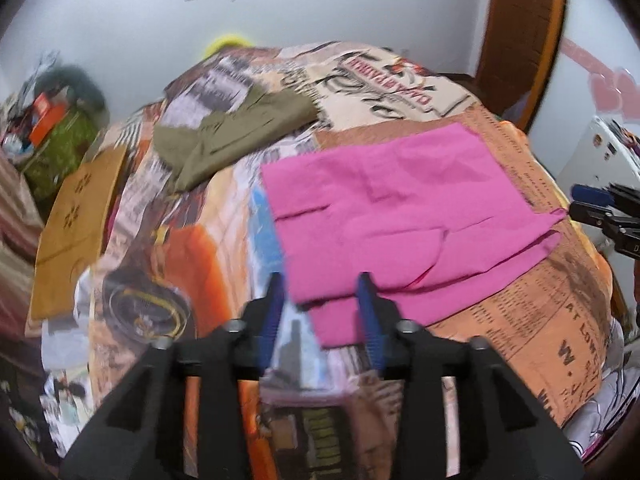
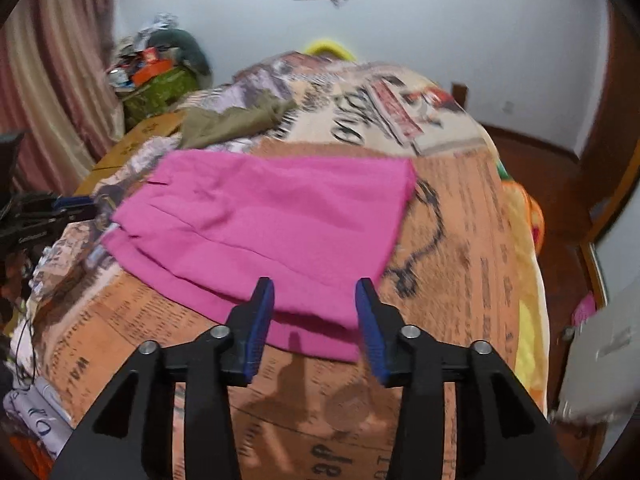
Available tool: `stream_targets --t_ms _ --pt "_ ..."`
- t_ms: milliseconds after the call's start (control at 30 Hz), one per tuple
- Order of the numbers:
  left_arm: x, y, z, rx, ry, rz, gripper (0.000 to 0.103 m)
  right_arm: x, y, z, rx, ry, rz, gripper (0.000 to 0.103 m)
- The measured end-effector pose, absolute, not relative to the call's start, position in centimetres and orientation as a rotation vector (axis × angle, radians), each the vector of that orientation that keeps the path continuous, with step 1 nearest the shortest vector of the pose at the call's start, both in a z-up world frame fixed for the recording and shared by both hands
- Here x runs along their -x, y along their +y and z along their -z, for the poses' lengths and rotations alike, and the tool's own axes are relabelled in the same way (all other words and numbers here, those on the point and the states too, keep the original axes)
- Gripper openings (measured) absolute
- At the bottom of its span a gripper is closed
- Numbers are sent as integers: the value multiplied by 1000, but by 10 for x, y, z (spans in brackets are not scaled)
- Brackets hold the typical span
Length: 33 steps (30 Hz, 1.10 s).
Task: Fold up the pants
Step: 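Lower the folded waistband onto the trousers and open both grippers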
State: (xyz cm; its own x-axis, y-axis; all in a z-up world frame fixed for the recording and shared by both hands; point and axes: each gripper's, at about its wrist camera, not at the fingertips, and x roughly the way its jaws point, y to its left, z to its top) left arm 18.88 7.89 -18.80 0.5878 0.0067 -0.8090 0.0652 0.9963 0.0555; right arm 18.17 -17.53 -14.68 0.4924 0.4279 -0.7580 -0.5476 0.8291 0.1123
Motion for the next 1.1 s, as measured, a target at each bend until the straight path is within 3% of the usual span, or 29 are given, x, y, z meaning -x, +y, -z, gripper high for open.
stream_targets --t_ms 333,500,767,833,1100 --pt "-212 43 226 -262 1063 133 46 -182 -125 165 255 909 -716 41" --pt "-214 37 236 -297 1079 159 59 -186 -116 186 265 968 -731 41" --pt "-230 15 243 -394 1049 149 60 -187 -114 197 278 1010 -739 41" --pt "-236 13 240 -382 1041 156 59 -187 -113 194 275 1009 -746 41" --pt "-253 15 222 -265 1023 181 38 -189 -90 194 311 996 -792 41"
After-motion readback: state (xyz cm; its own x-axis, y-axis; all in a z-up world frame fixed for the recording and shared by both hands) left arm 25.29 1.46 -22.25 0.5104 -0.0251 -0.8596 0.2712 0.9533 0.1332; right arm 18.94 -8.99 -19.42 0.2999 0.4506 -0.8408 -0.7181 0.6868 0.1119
